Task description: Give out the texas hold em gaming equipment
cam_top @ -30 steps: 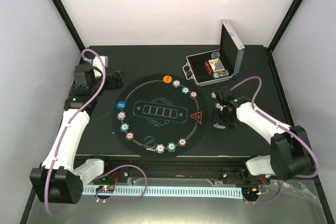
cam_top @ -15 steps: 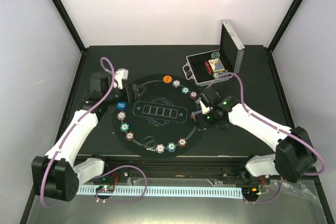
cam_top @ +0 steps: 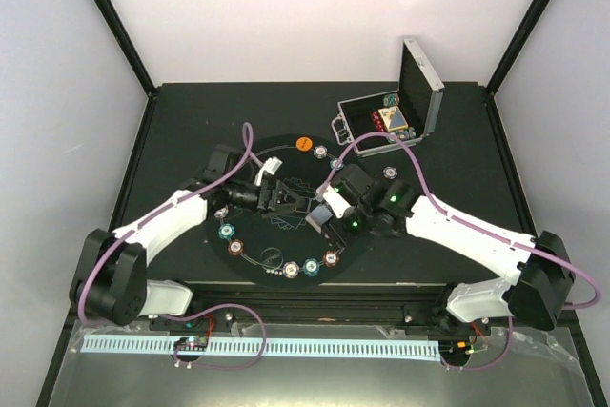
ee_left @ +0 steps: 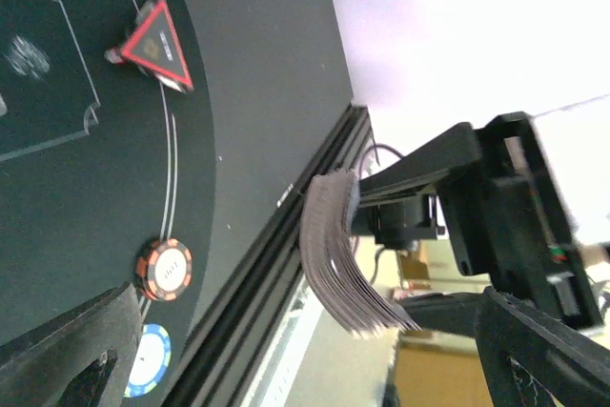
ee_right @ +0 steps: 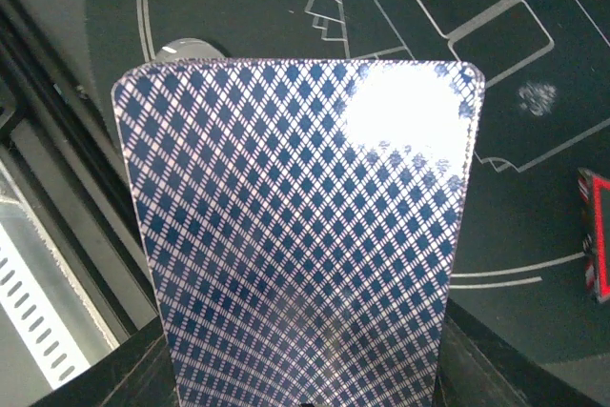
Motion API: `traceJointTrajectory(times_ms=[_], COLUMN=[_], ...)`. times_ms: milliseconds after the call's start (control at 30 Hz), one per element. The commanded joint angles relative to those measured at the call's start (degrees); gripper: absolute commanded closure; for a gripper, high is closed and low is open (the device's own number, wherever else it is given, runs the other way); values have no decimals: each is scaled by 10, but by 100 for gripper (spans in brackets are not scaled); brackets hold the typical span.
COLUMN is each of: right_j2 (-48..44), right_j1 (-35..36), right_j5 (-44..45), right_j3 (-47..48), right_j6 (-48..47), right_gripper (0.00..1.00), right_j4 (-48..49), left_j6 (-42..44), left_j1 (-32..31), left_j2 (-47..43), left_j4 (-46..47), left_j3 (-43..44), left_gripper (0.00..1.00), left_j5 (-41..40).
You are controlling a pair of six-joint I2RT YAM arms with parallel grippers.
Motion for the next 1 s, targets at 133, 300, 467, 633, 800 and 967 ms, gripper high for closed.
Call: traceJointTrajectory(times_ms=[133,300,467,633,800,967], right_j2=[23,32,38,38,37,39], right_j1=[41,53,58,60,61,66], right_j5=[18,22,26,27,23,25], right_j3=[37,44,51,51,52,52], right_j6=[-51,-61,-63,-63,-64,-62], right_gripper=[44,44,45,44,45,44], right_j4=[-16,-19,-23,-23,-24,-25], left_j6=[75,123,159,181,189,180], left_j1=[-34,-61,-76,-79,-78,-78], left_j2=[87,121,137,136,146,145], left_j4=[-50,-85,-119,-135,-147,-143], left_j3=[53,73,85,85,85,86], left_gripper=[2,2,7,15,27,33], left_j5=[84,101,94,82,59,34])
